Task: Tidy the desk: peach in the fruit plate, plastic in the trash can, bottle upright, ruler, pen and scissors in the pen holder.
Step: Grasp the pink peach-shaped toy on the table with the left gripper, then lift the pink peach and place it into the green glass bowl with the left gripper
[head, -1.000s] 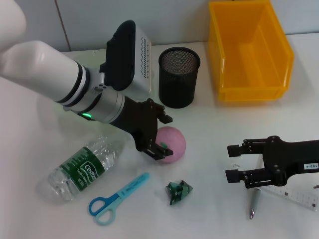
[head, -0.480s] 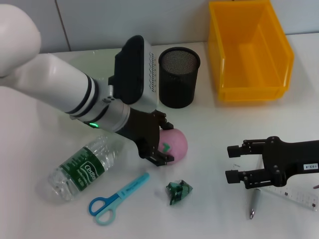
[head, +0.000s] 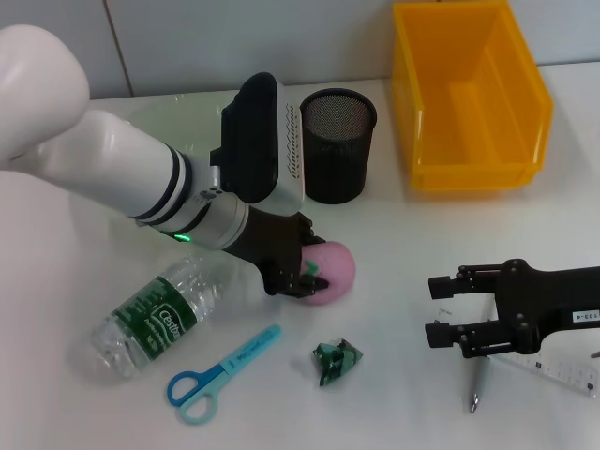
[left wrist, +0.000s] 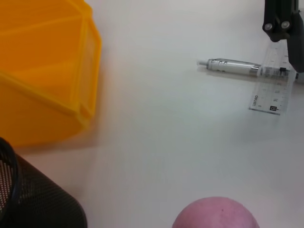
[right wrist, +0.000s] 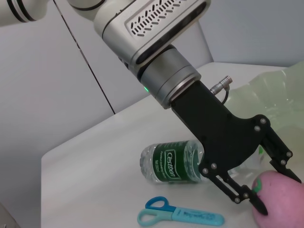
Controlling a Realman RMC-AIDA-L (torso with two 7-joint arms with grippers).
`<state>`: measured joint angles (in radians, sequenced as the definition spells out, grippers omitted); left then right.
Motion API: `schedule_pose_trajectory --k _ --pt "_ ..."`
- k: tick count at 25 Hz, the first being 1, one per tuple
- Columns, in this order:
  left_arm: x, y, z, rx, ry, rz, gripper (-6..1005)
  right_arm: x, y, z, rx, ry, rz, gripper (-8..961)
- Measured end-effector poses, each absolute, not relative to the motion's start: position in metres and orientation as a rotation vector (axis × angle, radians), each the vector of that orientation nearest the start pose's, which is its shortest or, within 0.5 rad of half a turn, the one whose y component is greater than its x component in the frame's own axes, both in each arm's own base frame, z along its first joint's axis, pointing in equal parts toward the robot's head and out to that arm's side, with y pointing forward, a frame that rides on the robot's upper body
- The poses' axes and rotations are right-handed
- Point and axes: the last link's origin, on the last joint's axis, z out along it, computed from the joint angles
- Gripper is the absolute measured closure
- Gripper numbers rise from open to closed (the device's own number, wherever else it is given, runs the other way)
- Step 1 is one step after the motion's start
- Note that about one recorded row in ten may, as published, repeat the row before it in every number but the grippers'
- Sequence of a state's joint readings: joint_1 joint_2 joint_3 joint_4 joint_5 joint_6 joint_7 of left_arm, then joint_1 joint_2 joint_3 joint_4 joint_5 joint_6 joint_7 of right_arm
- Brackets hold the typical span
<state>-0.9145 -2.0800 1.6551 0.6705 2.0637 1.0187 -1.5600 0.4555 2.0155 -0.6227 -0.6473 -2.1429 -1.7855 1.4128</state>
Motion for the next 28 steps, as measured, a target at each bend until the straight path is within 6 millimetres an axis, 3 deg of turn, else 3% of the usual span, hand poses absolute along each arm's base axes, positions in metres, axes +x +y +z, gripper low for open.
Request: schedule_pose_trajectory --k 7,14,21,24,25,28 --pt "-0.141 0.384 -0.114 -3.001 0.304 0.249 531 0.295 0.281 0.022 -2.876 0.776 0.67 191" --pt "-0.135 0.381 -0.103 -2.967 0.229 0.126 591 0.295 0.281 0.022 -2.872 0.778 0.671 191" --pt "-0.135 0.381 -0.056 -2.871 -0.002 -0.23 648 0.296 0.281 0.022 -2.873 0.779 0.669 191" --pt "-0.135 0.383 -0.051 -2.853 -0.034 -0.278 670 0.296 0.281 0.022 -2.873 0.779 0.668 191" --pt "-0.142 0.391 -0.026 -2.736 -0.199 -0.508 678 0.296 0.281 0.022 -2.874 0.779 0.667 191" --pt "-0.153 0.399 -0.012 -2.62 -0.329 -0.643 698 0.296 0.281 0.022 -2.875 0.777 0.665 191"
